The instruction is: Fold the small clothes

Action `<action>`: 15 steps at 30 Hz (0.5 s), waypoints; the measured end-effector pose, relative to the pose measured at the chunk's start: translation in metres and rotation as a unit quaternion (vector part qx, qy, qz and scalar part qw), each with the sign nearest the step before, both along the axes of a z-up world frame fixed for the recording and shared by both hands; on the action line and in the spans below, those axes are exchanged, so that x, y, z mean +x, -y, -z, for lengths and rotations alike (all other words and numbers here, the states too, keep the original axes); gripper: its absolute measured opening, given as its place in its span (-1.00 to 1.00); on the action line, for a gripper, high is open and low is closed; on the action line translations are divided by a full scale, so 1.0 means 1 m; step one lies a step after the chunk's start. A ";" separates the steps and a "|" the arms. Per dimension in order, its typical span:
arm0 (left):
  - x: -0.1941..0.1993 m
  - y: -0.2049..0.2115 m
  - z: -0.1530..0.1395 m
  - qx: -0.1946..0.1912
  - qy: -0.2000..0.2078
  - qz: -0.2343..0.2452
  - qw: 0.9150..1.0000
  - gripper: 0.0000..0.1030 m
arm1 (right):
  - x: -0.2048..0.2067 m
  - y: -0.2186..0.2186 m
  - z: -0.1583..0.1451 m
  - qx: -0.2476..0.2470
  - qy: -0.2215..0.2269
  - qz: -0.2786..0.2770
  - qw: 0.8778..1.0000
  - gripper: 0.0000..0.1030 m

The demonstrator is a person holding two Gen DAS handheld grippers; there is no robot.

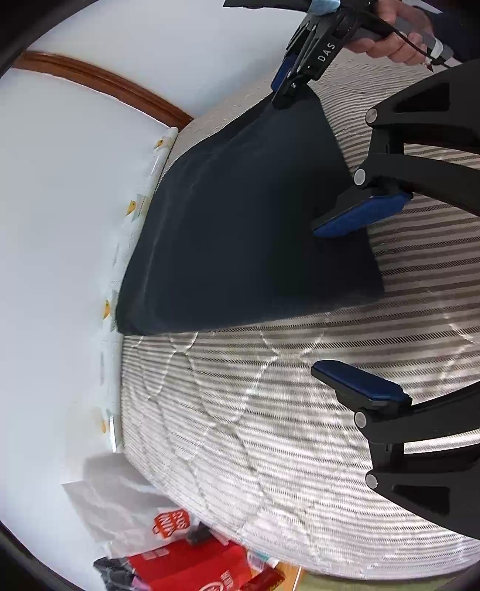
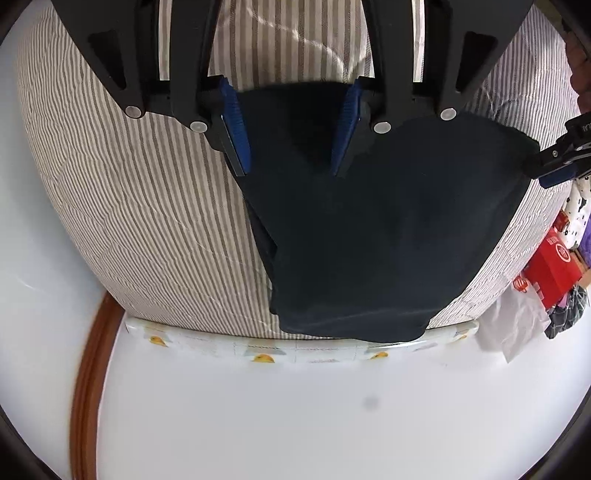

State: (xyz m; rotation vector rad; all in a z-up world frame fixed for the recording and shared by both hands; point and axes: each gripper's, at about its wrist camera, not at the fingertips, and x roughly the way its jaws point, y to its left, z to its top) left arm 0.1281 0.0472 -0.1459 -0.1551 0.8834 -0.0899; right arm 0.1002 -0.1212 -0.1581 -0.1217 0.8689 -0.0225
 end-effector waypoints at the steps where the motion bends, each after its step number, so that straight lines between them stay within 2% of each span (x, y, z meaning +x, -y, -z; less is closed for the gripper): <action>1: -0.004 0.001 -0.004 0.005 0.006 -0.002 1.000 0.30 | -0.003 0.001 -0.001 -0.001 0.000 0.003 1.000 -0.12; 6: -0.026 0.008 -0.025 0.012 0.027 -0.003 1.000 0.30 | -0.028 0.005 -0.017 0.002 0.013 0.017 1.000 -0.11; 11: -0.051 0.020 -0.049 0.040 0.056 -0.007 0.998 0.46 | -0.062 0.008 -0.046 0.010 0.032 0.022 0.999 -0.09; 14: -0.068 0.027 -0.062 0.052 0.072 -0.012 0.996 0.58 | -0.082 0.004 -0.063 -0.002 0.052 0.019 0.998 0.02; 15: -0.073 0.028 -0.065 0.053 0.075 -0.014 0.996 0.62 | -0.088 0.004 -0.068 -0.001 0.056 0.018 0.998 0.17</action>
